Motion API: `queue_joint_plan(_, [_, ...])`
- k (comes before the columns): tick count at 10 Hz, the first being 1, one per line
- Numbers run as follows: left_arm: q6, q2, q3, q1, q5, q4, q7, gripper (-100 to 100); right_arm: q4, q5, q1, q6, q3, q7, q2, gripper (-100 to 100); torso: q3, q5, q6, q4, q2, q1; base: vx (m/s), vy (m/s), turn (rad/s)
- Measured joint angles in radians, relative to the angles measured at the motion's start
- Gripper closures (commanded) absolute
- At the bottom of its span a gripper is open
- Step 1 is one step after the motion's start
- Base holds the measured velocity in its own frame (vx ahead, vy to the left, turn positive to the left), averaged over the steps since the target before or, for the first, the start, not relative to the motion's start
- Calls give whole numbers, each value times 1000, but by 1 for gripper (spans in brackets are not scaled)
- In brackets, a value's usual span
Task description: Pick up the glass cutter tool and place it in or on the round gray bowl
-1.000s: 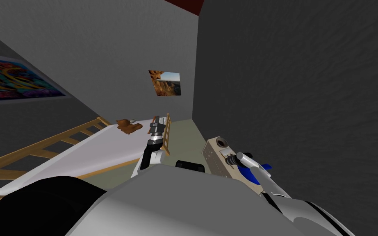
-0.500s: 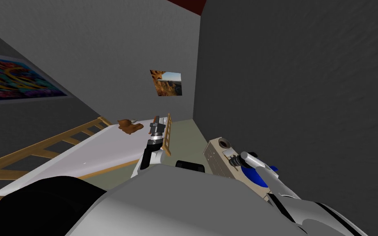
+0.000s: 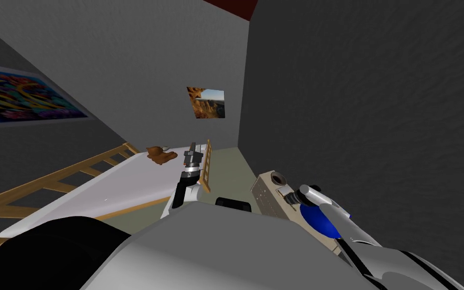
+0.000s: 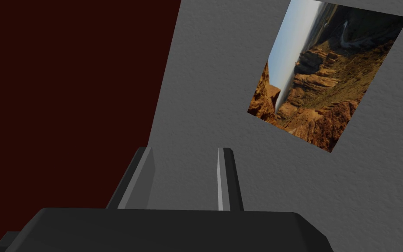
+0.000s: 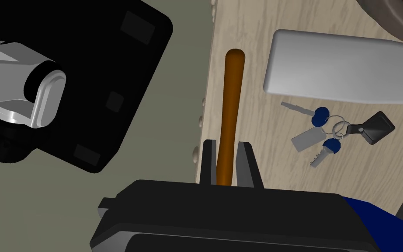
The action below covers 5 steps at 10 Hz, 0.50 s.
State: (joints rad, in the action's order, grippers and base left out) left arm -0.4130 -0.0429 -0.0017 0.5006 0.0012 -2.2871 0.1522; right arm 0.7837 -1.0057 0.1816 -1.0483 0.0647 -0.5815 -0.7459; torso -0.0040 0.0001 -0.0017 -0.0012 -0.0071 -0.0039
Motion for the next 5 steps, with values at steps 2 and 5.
queue_joint_plan(2, [0, 0, 0, 0, 0, 0, 0, 0, 20, -14, 3, -21, -3, -18, -11, 100, -1, -1, 0, -1, -1, -3, 67, -57, 47])
queue_joint_plan(5, [0, 0, 0, 0, 0, 0, 0, 0, 74, -37, -1, -46, -16, -60, -24, 100, -1, -2, 0, -1, -2, -7, 93, -111, 73])
